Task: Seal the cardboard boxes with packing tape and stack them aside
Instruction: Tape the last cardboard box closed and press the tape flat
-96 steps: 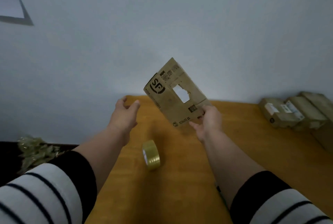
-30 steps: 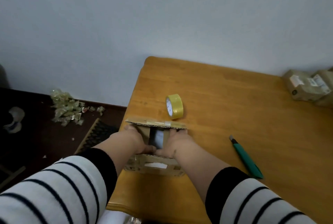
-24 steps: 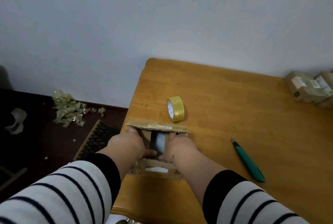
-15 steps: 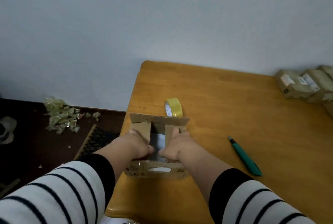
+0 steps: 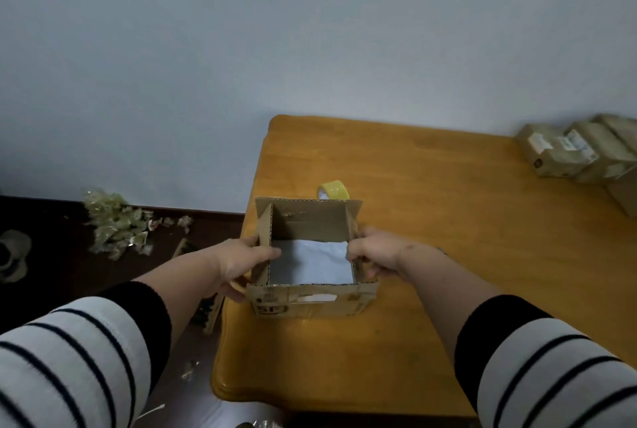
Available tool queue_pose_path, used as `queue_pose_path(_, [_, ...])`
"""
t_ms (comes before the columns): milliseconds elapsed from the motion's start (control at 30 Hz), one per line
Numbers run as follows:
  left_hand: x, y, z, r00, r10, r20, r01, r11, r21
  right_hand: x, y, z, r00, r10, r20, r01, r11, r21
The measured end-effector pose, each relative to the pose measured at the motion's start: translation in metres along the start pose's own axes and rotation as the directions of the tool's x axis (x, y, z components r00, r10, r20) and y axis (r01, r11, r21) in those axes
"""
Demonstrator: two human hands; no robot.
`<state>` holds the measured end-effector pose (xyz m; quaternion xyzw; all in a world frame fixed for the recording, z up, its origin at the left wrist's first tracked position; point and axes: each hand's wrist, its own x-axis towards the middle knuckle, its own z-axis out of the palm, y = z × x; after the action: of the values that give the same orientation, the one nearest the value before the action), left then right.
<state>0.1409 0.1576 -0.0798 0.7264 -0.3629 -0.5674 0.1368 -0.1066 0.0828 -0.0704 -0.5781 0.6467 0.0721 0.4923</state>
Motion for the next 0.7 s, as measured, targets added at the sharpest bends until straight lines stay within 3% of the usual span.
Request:
queue_pose_path(100, [0.003, -0.003, 0.004, 0.995, 0.057, -0.088, -0.053, 0.997, 0.054, -0.001, -0.001, 0.005, 0.999, -0.048, -0.008, 0.047, 0.993, -0.107])
queue_pose_path(233, [0.008, -0.008, 0.008, 0.988, 0.142, -0.056, -0.129, 0.972, 0.195, -0.004, -0.005, 0.019, 0.998, -0.068, 0.008, 0.065, 0.893, -0.445])
queue_pose_path(300, [0.009, -0.008, 0.007, 0.974, 0.206, -0.091, -0.181, 0.957, 0.228, -0.006, -0.008, 0.021, 0.998, -0.056, 0.019, 0.058, 0.865, -0.498])
queue_pose_path(400, [0.009, -0.004, 0.007, 0.950, 0.276, -0.148, -0.238, 0.943, 0.231, -0.003, -0.007, 0.015, 1.000, -0.021, 0.021, 0.025, 0.979, -0.201])
queue_pose_path(467, [0.007, -0.001, 0.013, 0.963, 0.264, -0.053, -0.243, 0.939, 0.244, 0.001, -0.003, 0.008, 1.000, 0.002, 0.008, -0.001, 0.999, -0.050])
queue_pose_path(567, [0.007, 0.005, 0.027, 0.986, 0.136, 0.099, -0.167, 0.870, 0.463, 0.003, -0.001, 0.001, 0.999, -0.025, 0.032, 0.018, 0.980, 0.200])
queue_pose_path(600, [0.005, 0.009, 0.026, 0.984, 0.107, 0.140, -0.158, 0.887, 0.434, 0.003, -0.002, -0.003, 0.998, -0.034, 0.060, 0.017, 0.966, 0.258])
queue_pose_path(700, [0.000, 0.014, 0.007, 0.929, 0.114, 0.352, -0.116, 0.993, -0.015, 0.002, 0.000, -0.018, 0.976, -0.056, 0.210, 0.008, 0.975, 0.223])
